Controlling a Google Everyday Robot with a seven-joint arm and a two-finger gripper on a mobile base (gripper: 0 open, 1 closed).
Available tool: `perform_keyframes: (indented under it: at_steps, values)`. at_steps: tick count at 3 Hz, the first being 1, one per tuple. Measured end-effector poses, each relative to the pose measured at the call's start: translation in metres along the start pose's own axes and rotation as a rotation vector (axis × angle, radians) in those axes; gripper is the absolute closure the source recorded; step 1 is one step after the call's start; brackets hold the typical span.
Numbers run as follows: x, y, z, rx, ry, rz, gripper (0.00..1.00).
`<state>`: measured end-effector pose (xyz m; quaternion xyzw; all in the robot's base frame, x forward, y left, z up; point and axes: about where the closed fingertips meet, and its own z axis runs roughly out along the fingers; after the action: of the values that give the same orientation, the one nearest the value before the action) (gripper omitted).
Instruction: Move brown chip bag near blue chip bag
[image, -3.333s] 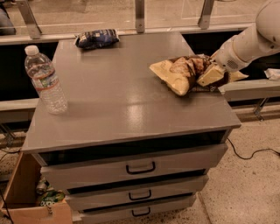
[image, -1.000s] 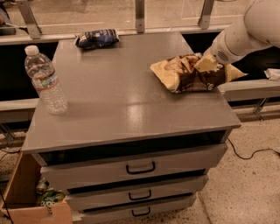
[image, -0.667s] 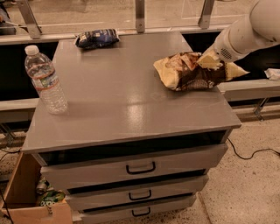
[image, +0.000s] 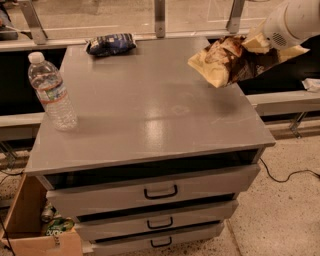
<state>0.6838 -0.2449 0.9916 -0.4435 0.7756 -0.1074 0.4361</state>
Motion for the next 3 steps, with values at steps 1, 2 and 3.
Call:
perform_keyframes:
  at_steps: [1, 2, 3]
  values:
    - [-0.02, -0.036, -0.037, 0.08, -0.062, -0.02, 1.0]
    - [-0.021, -0.036, -0.035, 0.081, -0.064, -0.026, 1.0]
    - [-0.025, -0.037, -0.026, 0.087, -0.077, -0.073, 1.0]
